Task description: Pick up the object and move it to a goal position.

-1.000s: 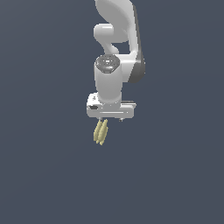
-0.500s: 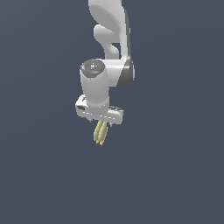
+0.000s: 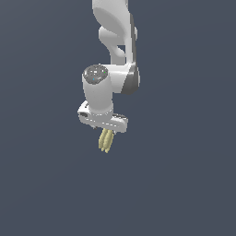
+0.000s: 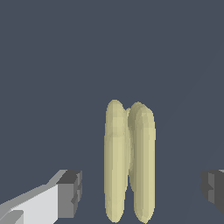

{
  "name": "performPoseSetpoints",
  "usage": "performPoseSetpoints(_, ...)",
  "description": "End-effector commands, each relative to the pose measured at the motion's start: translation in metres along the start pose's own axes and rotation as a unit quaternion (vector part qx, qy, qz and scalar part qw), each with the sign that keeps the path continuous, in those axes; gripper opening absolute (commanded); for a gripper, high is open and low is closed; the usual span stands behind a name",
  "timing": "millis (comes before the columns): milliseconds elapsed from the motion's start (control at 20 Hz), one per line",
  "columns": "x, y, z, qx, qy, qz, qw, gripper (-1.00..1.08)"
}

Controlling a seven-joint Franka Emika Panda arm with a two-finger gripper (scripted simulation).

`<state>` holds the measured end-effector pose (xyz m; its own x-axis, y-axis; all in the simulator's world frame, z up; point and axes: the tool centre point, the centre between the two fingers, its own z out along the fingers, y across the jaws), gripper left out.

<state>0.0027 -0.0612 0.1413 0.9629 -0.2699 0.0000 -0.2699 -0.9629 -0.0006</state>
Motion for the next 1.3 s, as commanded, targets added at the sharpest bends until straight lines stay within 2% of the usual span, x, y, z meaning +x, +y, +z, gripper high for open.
performPoseSetpoints(0,0.0,0.0,0.008,0.0,0.0,0.001,1.0,1.0)
performPoseSetpoints(300,-0.001,0.001,0.037,0.0,0.0,0.002,1.0,1.0)
performPoseSetpoints(600,0.0,0.001,0.046,0.0,0.0,0.003,1.0,1.0)
performPoseSetpoints(650,0.0,0.001,0.046,0.0,0.0,0.003,1.0,-1.0)
performPoseSetpoints(1250,0.001,0.001,0.045,0.0,0.0,0.003,1.0,-1.0)
